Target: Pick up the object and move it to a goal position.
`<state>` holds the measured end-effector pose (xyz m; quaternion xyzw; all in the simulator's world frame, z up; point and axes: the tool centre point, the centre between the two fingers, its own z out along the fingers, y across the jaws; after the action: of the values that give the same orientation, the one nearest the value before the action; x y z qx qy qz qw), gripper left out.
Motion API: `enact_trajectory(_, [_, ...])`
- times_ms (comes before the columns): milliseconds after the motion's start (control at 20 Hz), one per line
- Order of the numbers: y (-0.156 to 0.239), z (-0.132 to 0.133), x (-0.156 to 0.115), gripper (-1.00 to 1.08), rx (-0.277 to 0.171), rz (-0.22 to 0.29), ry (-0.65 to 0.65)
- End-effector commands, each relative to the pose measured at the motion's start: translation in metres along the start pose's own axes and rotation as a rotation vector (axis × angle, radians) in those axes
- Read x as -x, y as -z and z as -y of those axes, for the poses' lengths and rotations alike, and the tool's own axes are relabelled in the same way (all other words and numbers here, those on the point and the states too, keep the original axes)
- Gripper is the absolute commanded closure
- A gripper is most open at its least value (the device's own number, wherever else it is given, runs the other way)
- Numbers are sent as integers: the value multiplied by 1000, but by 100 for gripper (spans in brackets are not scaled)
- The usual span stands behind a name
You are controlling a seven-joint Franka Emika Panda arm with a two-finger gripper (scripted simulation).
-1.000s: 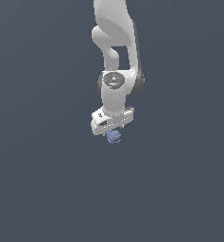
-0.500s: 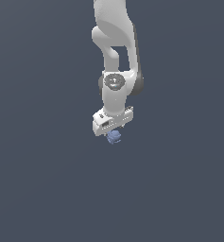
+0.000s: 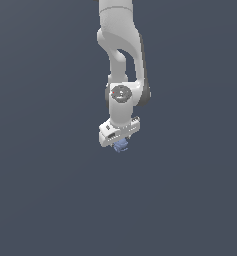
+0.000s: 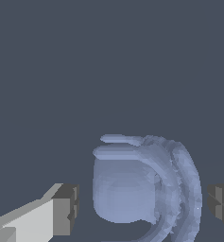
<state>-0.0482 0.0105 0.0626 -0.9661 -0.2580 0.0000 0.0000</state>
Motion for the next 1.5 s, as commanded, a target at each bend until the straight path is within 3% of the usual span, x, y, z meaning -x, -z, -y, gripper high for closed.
enact_trajectory(0, [-11, 0, 0, -92, 0, 0, 1])
enact_trajectory(300, [-22, 0, 0, -92, 0, 0, 2])
enact_trajectory(350, [-22, 0, 0, 108, 0, 0, 2])
enact_trajectory(1000, [-19, -1, 1, 108, 1, 0, 1])
enact_trajectory(1450, [2, 4, 23, 108, 1, 0, 1])
